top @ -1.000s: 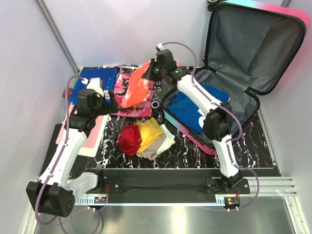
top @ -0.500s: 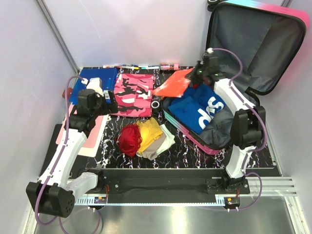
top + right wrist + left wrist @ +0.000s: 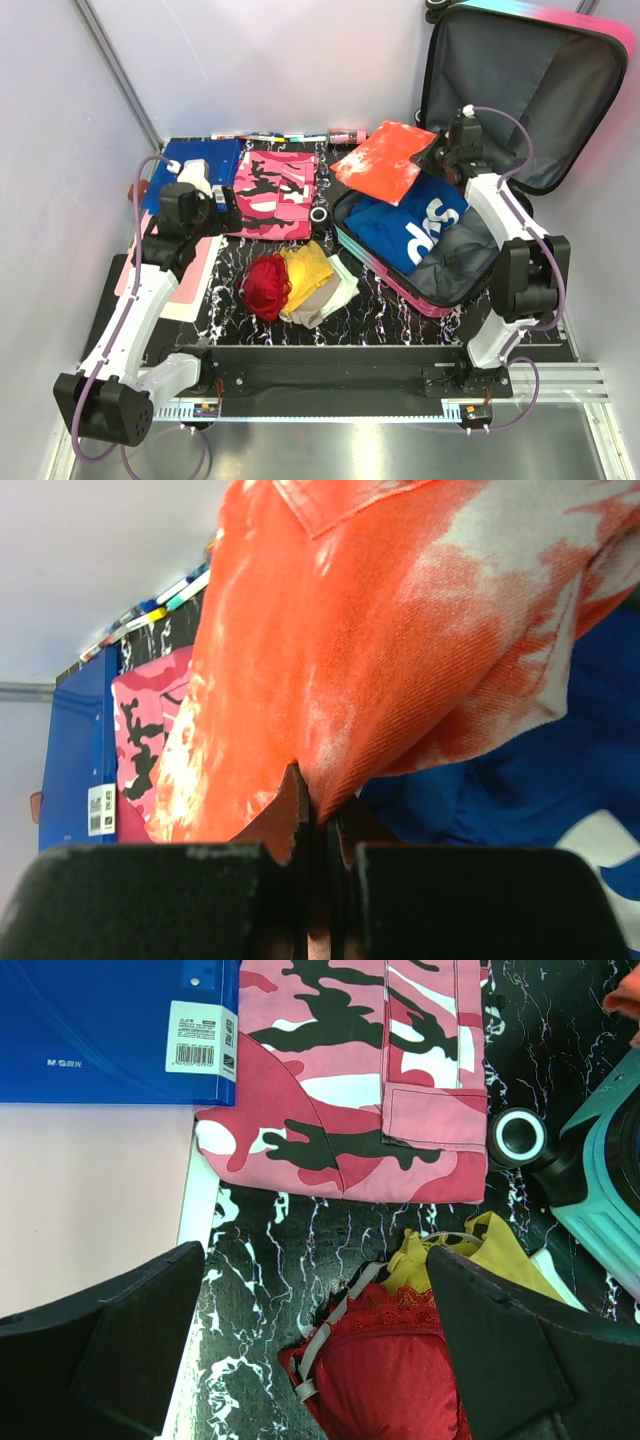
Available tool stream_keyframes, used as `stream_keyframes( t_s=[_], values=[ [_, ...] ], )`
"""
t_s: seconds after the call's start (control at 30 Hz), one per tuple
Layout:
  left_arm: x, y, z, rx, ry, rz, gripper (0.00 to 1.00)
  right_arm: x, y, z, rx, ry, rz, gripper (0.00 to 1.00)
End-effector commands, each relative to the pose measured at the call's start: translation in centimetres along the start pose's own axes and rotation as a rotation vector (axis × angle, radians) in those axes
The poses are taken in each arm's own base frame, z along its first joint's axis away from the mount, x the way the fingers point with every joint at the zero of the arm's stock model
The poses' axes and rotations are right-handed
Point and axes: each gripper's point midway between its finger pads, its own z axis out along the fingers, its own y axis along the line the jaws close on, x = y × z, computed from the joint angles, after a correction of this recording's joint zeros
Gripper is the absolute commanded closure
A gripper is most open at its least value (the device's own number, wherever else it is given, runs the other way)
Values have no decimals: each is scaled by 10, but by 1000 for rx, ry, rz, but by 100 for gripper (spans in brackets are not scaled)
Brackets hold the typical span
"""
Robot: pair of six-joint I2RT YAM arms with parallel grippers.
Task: Pack the luggage
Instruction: Place the clothes in the luggage.
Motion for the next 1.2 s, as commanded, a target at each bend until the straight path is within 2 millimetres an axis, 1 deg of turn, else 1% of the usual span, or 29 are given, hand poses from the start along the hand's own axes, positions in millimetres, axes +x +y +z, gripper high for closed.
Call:
stream_keyframes(
  t_s=[0.0, 0.03, 0.07, 0.13, 0.17, 0.23, 0.3, 0.33, 0.43, 0.73, 1.07, 1.17],
  values=[
    [-14, -8, -4, 34, -48, -3, 1, -61, -8, -33, 0, -199, -7, 100],
    [-15, -9, -5, 35, -50, -3, 1, -63, -13, -34, 9, -200, -1, 100],
    [-14, -8, -4, 34, -49, -3, 1, -60, -20, -33, 20, -192, 4, 100],
    [-15, -8, -4, 34, -51, -3, 1, -59, -28, -34, 33, -189, 10, 100],
    [-13, -8, -4, 33, -46, -3, 1, -62, -44, -35, 61, -194, 23, 100],
    [-14, -8, -4, 34, -48, -3, 1, -60, -61, -34, 90, -187, 38, 100],
    [-14, -8, -5, 34, -49, -3, 1, -58, -70, -31, 101, -176, 45, 100],
    [-14, -8, -5, 34, -49, -3, 1, -57, -78, -30, 114, -169, 53, 100],
    [-14, -8, -4, 34, -48, -3, 1, -47, -92, -24, 126, -132, 75, 100],
    [-14, -8, -4, 34, -49, -5, 1, -18, -103, -17, 121, -50, 117, 100],
    [-16, -8, -7, 36, -57, -5, 1, -6, -102, -29, 116, -24, 120, 100],
    [-17, -9, -8, 37, -61, -7, 1, -1, -105, -33, 126, -19, 117, 100]
  ],
)
